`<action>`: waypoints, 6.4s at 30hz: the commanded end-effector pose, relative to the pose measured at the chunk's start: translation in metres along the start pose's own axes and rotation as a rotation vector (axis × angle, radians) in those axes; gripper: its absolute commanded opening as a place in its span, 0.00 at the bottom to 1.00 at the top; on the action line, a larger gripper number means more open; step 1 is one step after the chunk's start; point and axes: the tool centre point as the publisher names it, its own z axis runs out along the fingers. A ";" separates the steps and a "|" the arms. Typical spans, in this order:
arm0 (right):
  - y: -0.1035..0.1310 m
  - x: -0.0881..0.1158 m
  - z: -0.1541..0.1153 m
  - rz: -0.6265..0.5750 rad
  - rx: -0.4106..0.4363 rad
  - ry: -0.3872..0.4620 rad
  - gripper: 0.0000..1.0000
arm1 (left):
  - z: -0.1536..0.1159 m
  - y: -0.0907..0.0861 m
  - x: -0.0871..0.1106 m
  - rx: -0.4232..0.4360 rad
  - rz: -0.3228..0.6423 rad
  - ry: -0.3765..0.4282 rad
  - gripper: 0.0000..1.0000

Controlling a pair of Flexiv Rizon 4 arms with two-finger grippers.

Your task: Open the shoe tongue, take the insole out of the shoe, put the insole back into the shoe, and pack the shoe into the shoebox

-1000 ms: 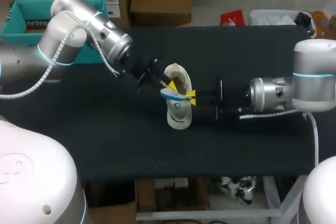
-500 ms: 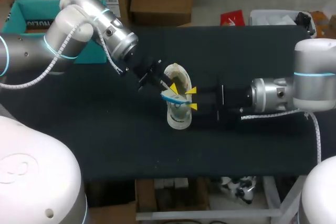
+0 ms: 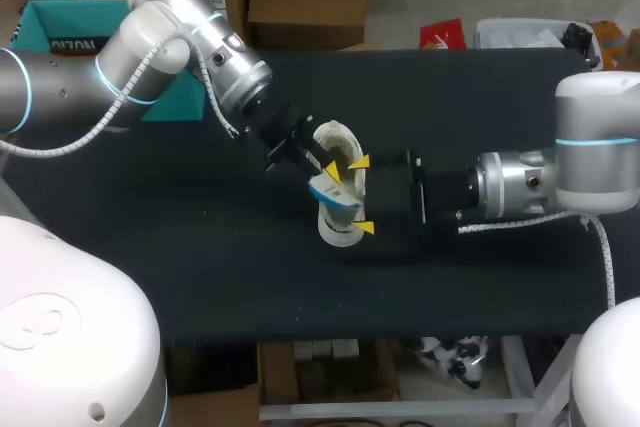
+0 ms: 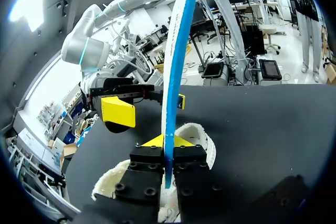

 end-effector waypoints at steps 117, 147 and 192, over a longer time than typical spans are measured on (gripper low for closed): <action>0.042 0.001 0.008 -0.002 -0.039 0.049 0.00 | 0.003 -0.020 0.020 0.018 0.165 -0.145 0.00; 0.073 0.006 0.020 0.023 -0.103 0.063 0.00 | 0.001 0.025 0.020 -0.055 0.189 -0.241 0.00; 0.041 -0.004 0.012 0.009 -0.178 0.105 0.00 | 0.000 0.013 0.013 -0.062 0.229 -0.277 0.00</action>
